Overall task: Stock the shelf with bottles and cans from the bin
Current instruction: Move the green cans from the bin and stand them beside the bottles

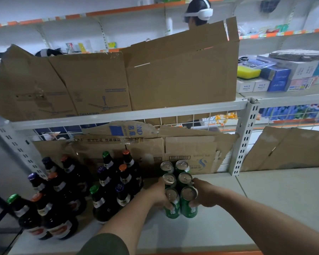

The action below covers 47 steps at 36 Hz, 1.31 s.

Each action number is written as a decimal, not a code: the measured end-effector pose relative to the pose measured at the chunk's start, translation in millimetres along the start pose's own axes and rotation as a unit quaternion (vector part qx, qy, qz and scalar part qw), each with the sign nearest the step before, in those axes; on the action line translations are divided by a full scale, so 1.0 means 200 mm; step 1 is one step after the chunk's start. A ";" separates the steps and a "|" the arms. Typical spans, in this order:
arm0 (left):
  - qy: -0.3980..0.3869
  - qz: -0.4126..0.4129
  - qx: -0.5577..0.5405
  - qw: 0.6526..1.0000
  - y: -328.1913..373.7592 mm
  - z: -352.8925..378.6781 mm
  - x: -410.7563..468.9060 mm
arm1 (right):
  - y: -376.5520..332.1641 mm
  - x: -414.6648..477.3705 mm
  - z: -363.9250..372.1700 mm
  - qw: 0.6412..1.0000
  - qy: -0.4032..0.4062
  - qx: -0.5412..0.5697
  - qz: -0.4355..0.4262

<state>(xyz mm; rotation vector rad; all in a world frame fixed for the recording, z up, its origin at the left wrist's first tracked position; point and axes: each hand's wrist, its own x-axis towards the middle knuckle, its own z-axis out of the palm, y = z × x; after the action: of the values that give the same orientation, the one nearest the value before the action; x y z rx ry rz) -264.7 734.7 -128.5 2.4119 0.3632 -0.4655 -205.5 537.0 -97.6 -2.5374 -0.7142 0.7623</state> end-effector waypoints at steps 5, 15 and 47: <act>0.000 0.000 0.016 1.000 0.00 0.01 0.00 | 0.00 0.00 0.00 1.000 -0.001 0.003 -0.002; -0.011 -0.029 0.055 0.998 0.06 -0.02 -0.05 | 0.03 0.00 0.00 1.000 -0.018 0.007 -0.013; -0.044 0.141 0.138 0.979 1.21 0.33 -0.04 | 0.89 -0.64 -0.44 0.977 0.189 0.062 0.079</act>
<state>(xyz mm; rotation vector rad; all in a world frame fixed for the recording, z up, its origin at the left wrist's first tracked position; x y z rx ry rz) -197.5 510.0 -41.8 2.6454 -0.0896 -0.5183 -182.1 304.3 -68.4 -2.5394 -0.3322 0.3379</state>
